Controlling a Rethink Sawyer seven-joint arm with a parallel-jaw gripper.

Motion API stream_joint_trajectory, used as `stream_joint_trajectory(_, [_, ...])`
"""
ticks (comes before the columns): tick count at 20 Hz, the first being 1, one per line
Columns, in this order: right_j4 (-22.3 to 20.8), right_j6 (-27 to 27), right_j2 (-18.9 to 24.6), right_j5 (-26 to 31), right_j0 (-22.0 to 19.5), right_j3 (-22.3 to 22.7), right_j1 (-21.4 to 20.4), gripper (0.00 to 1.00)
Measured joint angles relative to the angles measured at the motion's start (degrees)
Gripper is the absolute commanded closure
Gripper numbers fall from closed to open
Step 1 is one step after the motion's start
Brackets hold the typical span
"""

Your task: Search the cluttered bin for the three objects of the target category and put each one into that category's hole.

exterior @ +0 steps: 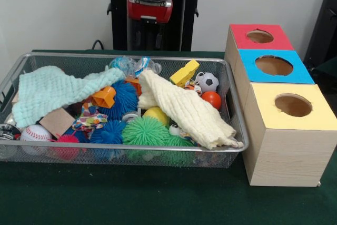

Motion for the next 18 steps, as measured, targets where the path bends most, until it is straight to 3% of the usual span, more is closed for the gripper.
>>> stream_joint_trajectory(18, [0.01, 0.00, 0.03, -1.34, 1.10, -1.09, 2.21, 0.00])
